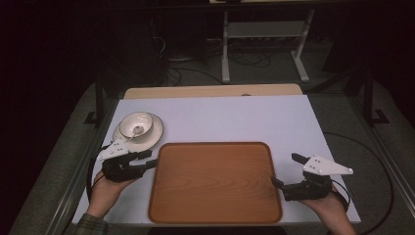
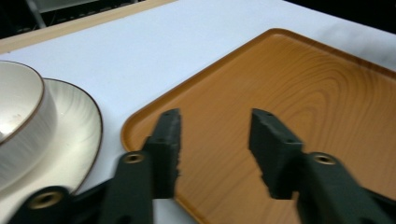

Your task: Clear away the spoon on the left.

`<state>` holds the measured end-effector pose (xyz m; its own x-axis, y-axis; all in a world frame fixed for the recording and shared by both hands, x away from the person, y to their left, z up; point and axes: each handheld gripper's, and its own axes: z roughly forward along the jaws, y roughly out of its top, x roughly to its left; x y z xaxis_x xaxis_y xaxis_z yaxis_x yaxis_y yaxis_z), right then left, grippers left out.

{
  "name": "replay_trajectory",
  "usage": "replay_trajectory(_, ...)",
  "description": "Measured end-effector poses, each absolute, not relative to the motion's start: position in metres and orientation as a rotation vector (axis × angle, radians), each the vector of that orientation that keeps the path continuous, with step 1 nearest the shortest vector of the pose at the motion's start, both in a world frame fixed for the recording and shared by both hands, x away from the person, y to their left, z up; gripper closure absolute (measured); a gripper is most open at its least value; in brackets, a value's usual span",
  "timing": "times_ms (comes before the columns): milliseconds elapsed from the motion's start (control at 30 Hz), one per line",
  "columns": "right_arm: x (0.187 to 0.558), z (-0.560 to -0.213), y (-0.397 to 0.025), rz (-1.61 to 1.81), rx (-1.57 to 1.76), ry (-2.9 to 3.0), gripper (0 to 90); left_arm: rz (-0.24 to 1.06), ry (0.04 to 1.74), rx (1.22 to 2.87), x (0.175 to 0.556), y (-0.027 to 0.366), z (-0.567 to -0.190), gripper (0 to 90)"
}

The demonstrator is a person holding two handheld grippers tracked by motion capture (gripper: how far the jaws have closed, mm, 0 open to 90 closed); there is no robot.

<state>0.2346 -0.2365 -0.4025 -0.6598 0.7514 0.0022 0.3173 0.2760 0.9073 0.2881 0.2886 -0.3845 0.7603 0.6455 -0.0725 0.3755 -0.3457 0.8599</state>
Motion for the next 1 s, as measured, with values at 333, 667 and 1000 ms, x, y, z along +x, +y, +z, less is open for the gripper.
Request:
replay_trajectory(333, 0.235, -0.402, -0.236, 1.356, 0.966, 2.114, 0.0, 0.349, 0.840, 1.971, 0.302, 0.299, -0.385, 89.8)
replay_trajectory(667, 0.236, -0.401, -0.239, 1.365, 0.976, 2.097, 0.0, 0.396, 0.882, 1.966, 0.309, 0.303, -0.383, 89.9)
replay_trajectory(1000, 0.237, -0.401, -0.239, 1.360, 0.974, 2.100, 0.0, 0.439, 0.922, 1.963, 0.323, 0.305, -0.387, 89.9)
